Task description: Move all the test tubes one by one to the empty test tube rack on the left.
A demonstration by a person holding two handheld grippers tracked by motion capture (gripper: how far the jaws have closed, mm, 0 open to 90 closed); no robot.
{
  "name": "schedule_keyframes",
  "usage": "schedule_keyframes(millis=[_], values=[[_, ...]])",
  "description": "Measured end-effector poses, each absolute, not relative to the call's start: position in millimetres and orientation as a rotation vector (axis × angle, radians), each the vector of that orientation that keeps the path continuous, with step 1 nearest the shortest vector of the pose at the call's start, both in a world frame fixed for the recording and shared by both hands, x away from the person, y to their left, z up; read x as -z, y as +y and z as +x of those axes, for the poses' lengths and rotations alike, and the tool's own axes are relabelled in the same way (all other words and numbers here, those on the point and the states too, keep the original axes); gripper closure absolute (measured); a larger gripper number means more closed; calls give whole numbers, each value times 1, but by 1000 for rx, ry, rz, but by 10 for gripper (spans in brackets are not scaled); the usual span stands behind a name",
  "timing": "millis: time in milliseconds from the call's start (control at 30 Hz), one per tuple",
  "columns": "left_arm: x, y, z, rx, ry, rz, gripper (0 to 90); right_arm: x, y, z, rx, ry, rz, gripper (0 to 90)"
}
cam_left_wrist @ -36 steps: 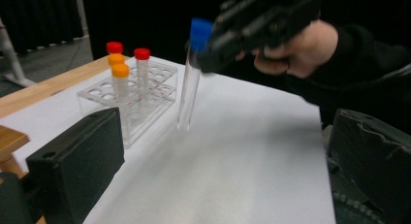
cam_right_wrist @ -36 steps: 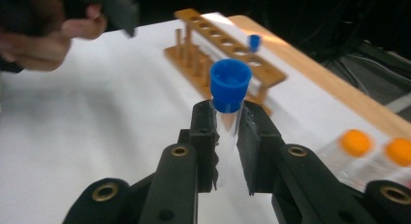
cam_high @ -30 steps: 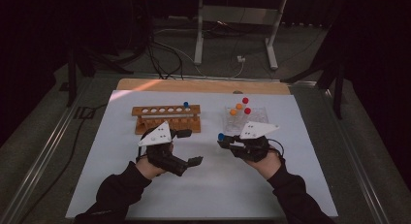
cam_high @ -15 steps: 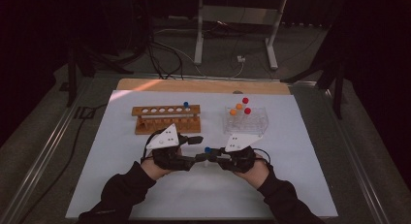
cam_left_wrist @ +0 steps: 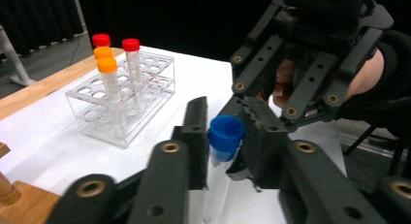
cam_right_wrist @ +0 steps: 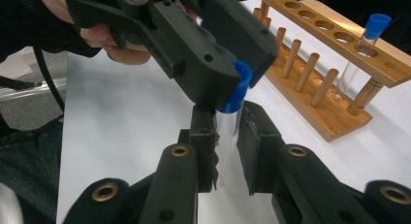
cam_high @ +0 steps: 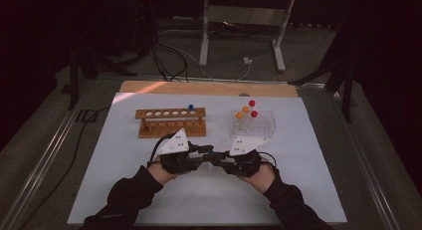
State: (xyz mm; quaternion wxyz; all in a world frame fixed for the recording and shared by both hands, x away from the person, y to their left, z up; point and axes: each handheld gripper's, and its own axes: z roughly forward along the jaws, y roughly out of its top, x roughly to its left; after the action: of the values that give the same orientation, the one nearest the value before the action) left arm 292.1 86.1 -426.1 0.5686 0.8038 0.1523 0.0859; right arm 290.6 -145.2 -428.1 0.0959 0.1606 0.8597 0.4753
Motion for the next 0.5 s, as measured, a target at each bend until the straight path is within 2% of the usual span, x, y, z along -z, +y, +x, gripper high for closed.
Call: schedule_keyframes(millis=[167, 200, 267, 500], values=[[423, 87, 295, -206, 352, 1897, 770, 428, -146, 291, -1422, 2540, 491, 741], [422, 87, 296, -207, 353, 1898, 771, 428, -147, 291, -1430, 2519, 500, 682], [419, 89, 298, -215, 359, 1899, 772, 428, -148, 291, -1447, 2504, 512, 628], [403, 103, 311, -269, 391, 1887, 773, 426, -154, 291, -1503, 2419, 594, 291]])
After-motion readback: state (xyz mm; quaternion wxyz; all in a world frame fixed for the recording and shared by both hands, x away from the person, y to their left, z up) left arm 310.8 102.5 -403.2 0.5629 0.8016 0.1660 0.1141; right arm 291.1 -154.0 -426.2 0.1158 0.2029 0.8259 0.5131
